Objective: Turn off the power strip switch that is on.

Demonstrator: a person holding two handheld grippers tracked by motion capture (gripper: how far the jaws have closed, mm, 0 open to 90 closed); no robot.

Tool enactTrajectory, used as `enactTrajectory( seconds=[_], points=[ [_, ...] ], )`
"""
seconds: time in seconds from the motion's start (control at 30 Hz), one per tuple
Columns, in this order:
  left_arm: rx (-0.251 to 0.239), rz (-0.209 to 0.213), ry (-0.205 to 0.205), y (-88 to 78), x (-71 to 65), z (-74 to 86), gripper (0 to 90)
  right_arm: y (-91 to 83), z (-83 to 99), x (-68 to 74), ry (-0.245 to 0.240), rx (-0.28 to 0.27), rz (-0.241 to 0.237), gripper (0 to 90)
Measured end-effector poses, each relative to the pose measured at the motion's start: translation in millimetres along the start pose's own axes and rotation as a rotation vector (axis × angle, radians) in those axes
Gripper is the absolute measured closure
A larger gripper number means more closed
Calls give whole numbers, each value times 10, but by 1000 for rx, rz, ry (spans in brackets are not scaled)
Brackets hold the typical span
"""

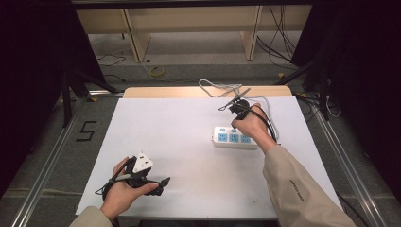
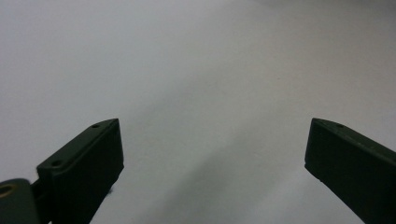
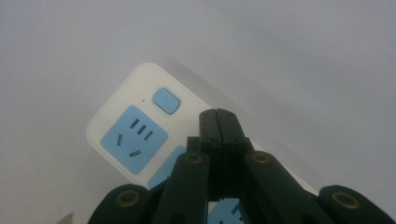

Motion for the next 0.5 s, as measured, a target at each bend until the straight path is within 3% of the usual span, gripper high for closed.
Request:
enactTrajectory(
  seconds=[0.5],
  points=[
    [-3,-3,-5,2,-1,-1,38,-113,113,-41,-4,-68,-15,814]
  ],
)
Point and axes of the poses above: each handheld gripper's, and its own axes: y roughly forward along the jaws, z roughly out of its underside, x roughly to its left, the point moved 2 cm from there along y, roughly forward along the jaws
